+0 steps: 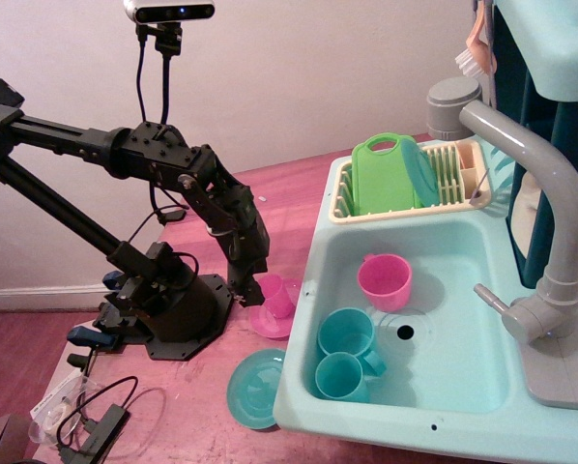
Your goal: Put cup from anywhere into sink
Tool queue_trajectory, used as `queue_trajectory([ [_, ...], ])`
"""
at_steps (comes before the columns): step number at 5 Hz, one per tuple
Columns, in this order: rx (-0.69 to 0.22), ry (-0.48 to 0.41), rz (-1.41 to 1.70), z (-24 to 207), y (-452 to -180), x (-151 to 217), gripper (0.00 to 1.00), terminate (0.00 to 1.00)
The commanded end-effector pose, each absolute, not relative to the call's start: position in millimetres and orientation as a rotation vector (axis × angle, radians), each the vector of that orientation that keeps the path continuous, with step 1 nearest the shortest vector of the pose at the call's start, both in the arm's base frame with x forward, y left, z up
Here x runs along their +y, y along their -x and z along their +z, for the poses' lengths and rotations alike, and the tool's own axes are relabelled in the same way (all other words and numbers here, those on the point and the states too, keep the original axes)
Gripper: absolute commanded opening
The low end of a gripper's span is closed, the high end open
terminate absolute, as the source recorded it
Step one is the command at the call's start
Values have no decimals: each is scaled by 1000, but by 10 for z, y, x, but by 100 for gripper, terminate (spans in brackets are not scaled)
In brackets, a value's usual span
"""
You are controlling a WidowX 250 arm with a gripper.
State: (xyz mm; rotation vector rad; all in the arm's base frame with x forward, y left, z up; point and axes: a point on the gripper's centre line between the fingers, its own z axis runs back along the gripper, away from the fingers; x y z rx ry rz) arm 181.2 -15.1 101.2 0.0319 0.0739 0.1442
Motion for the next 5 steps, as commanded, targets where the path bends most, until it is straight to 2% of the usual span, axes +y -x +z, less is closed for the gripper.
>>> queue_trajectory([
  [1, 74, -32, 144, 1012, -1812, -151, 100, 0],
  [2, 78, -18, 133, 872, -1834, -203, 100, 0],
  [4, 102, -9, 120, 760, -1917, -249, 100, 0],
  [5, 122, 6, 109, 607, -1929, -275, 100, 0],
])
